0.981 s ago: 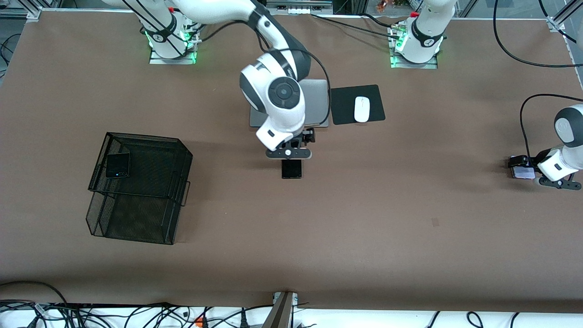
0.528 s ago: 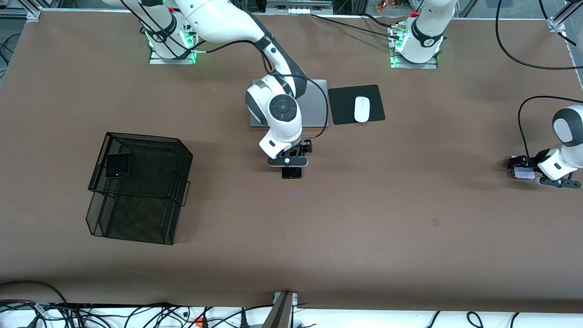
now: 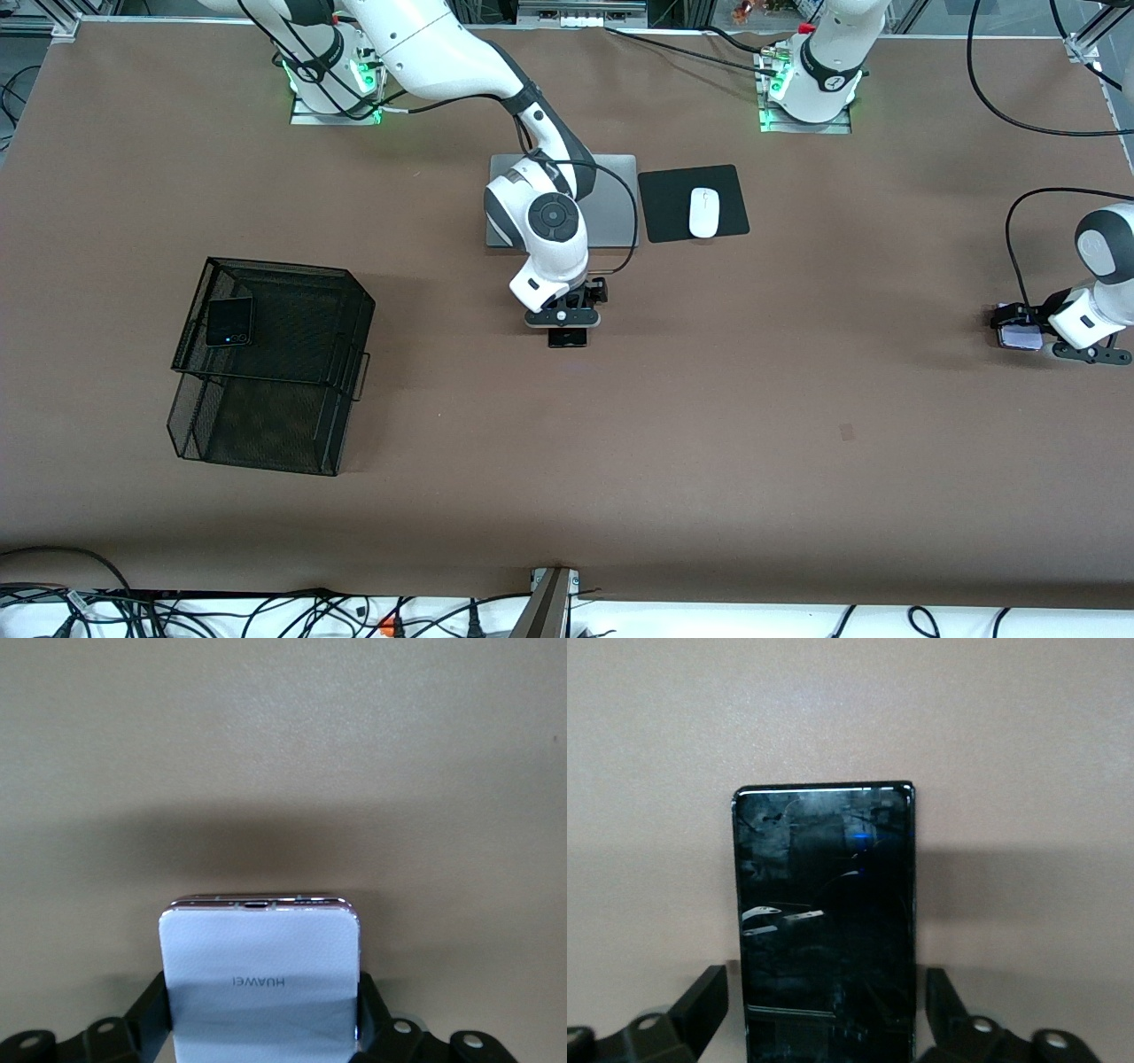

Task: Place phones with both arms
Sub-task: 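Carry the tall phone to the basket while the left gripper sets the white phone down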

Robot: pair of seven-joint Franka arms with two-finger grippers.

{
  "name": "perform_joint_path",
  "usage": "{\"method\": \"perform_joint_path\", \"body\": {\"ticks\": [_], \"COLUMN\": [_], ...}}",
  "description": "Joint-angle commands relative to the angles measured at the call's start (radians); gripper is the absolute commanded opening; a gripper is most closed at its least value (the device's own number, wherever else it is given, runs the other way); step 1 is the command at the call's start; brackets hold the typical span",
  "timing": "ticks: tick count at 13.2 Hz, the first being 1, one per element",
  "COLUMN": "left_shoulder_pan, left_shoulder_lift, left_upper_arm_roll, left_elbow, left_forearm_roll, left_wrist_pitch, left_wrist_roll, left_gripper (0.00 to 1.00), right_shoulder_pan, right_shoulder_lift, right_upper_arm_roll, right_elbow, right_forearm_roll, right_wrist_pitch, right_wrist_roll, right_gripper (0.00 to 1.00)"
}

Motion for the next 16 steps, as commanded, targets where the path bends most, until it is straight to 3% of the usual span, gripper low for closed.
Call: {"method": "perform_joint_path", "body": {"ticks": [1,4,6,7,10,12,16], "left_shoulder_pan": [-0.006,-0.009,-0.047,-0.092,-0.276,-0.415,-0.702], "left_shoulder_lift": [-0.020,-0.037,-0.034,-0.034,-0.037,-0.025,0.053], "left_upper_arm_roll": [-0.026,-0.167,-0.274,-0.288,-0.290,-0.288,-0.287], "left_elbow": [0.018,0.183,0.301,0.332,0.377,0.387,0.389], "left_forearm_roll": [0.004,0.002,0.004,0.002,0.002,0.001,-0.079], "left_wrist_pitch": [-0.076,-0.397,-0.626,-0.670,-0.699,-0.706,-0.675], "left_wrist_roll": [0.028,0.019,0.014,-0.015,-0.168,-0.258,-0.750], "left_gripper": [0.11,0.11,0.11,0.10,0.10,0.10,0.11], "right_shoulder_pan": [0.005,0.004,0.004,0.002,-0.004,-0.012,-0.038], "right_shoulder_lift": [-0.010,-0.025,-0.057,-0.074,-0.144,-0.218,-0.347], "right_upper_arm_roll": [-0.003,-0.008,-0.034,-0.037,-0.086,-0.150,-0.308], "right_elbow": [-0.010,-0.004,0.016,0.041,0.095,0.090,0.032], "right_forearm_roll": [-0.009,-0.011,-0.018,-0.029,-0.029,-0.020,-0.015], "right_wrist_pitch": [0.015,-0.002,-0.070,-0.124,-0.288,-0.386,-0.575], "right_wrist_roll": [0.001,-0.010,-0.016,-0.017,-0.042,-0.115,-0.299], "right_gripper": [0.23,0.03,0.00,0.00,0.00,0.00,0.00]}}
